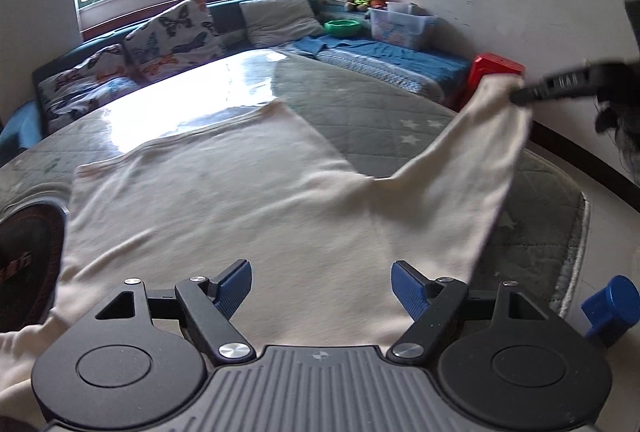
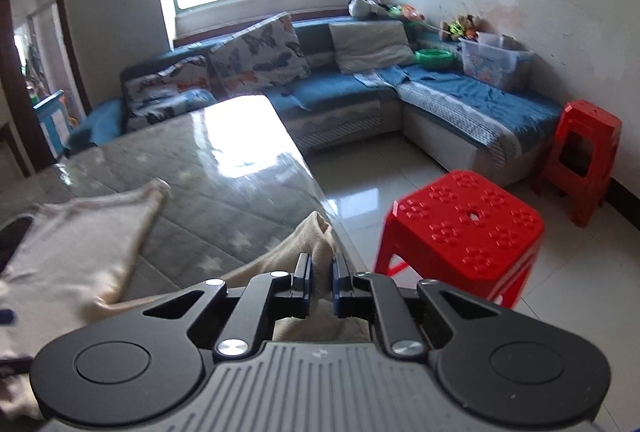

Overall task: Fold clothes
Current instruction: 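Grasp the sleeve cuff with the right tool and lift it, then lay the held sleeve across the shirt body and open the right tool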

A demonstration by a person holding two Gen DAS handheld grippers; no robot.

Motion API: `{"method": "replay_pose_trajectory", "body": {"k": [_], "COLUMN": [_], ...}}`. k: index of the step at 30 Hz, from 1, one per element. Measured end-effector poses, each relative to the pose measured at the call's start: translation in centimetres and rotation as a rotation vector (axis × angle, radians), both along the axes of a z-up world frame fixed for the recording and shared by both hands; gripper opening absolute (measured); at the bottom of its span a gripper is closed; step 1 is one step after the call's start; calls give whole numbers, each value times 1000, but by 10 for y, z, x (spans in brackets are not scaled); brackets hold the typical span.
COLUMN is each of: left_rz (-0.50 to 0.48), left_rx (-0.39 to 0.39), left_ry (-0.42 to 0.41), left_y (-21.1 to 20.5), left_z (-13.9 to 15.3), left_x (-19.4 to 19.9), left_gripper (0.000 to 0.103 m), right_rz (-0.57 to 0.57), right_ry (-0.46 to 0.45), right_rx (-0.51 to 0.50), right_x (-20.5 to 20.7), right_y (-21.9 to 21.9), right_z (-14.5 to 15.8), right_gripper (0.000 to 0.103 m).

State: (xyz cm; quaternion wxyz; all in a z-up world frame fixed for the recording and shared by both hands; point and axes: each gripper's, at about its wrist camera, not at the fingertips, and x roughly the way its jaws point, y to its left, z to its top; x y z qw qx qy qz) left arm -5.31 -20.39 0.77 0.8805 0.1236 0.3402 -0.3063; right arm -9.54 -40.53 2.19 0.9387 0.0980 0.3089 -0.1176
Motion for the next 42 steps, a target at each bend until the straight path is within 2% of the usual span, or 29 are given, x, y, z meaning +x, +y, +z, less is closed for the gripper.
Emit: {"method": "replay_pose_trajectory", "body": {"k": [7,12,17,22,26,30,36,42], "left_rz": [1,81,197,298,355,389,401,356], "left_rx": [-21,-73,-86,-88,-89,-88,-96,-115], "left_ry": [-3,-27,-43,-39,-32,-32,-58,-85], "left_y": [2,40,90,135,161,174,178,157], "left_z": [1,14,19,15,12,12,20,27], "left_x": [-2,-2,-4,-12,-21,-27,-29,-27], "left_gripper": [79,79,80,80,80,80,80,79], "right_rz": [121,275,442,611,701,758,745,630], "right_ry": [-72,-108,-121,-73,-25,18,29,144], "right_rx": [8,-13,-31,-61,-52,-34,-71,-110], "right_x": [1,11,31,61,73,70,60,51], "right_y": [32,81,138,203,240,272,261,214], "right_z": [53,83,94,80,61,43,40,11], "right_gripper": [9,9,9,9,9,16,16,16]}}
